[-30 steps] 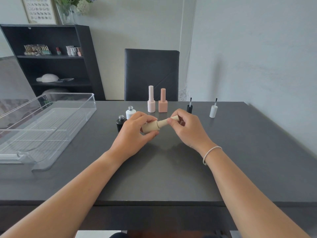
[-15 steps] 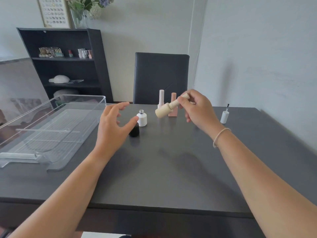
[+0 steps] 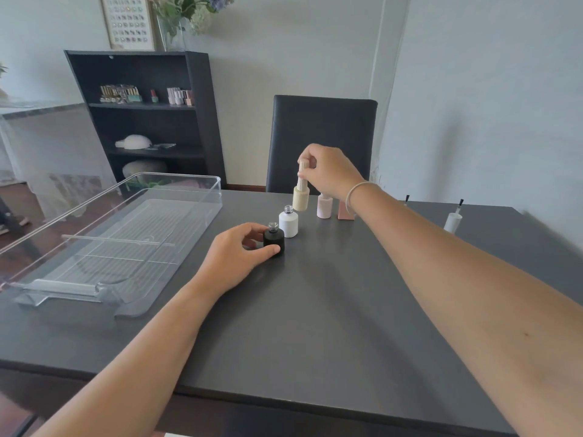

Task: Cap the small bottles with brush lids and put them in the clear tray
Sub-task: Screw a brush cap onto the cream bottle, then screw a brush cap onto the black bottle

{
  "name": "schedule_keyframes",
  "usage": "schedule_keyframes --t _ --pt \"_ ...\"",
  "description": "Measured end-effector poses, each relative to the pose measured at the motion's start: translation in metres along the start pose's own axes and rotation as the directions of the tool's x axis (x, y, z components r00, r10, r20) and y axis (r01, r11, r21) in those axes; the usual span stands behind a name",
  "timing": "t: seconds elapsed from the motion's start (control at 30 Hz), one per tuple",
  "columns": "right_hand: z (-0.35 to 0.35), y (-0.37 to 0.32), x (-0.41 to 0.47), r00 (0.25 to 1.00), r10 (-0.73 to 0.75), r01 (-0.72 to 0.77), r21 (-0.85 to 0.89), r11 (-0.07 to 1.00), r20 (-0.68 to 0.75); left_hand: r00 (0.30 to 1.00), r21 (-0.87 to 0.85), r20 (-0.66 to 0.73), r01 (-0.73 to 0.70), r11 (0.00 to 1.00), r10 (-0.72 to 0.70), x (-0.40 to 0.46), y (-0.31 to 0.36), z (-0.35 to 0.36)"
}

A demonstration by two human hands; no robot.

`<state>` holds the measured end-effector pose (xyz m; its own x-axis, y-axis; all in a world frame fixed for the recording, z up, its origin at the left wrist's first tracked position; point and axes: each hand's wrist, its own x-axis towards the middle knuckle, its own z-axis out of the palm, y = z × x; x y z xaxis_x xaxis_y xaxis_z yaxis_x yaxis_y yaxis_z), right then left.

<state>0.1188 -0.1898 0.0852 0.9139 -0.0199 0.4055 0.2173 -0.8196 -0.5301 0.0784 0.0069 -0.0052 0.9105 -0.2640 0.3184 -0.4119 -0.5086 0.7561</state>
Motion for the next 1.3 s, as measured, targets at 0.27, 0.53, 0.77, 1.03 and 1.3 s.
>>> schedule_keyframes --t 0.27,0.53,0.77,1.03,1.3 --pt "0.014 0.009 0.007 1.000 0.000 -0.002 -0.244 0.970 -0.007 1.000 -0.032 0.008 0.008 0.999 -0.008 0.002 -0.003 0.001" --pt "0.017 0.013 0.009 0.999 0.013 -0.021 -0.296 0.955 -0.029 1.000 -0.044 0.016 0.015 0.999 -0.015 0.003 -0.003 0.001" --pt "0.017 0.012 0.007 0.999 0.019 -0.027 -0.317 0.948 -0.029 1.000 -0.052 0.008 0.009 0.999 -0.008 0.002 -0.003 0.002" --pt "0.009 0.007 -0.017 0.988 -0.033 0.000 -0.216 0.976 -0.148 1.000 -0.047 -0.009 -0.008 0.999 0.007 0.003 -0.004 0.000" --pt "-0.013 0.043 -0.097 0.896 0.007 0.005 0.025 1.000 -0.444 0.991 -0.023 -0.058 -0.121 0.992 0.119 0.001 0.008 0.004"
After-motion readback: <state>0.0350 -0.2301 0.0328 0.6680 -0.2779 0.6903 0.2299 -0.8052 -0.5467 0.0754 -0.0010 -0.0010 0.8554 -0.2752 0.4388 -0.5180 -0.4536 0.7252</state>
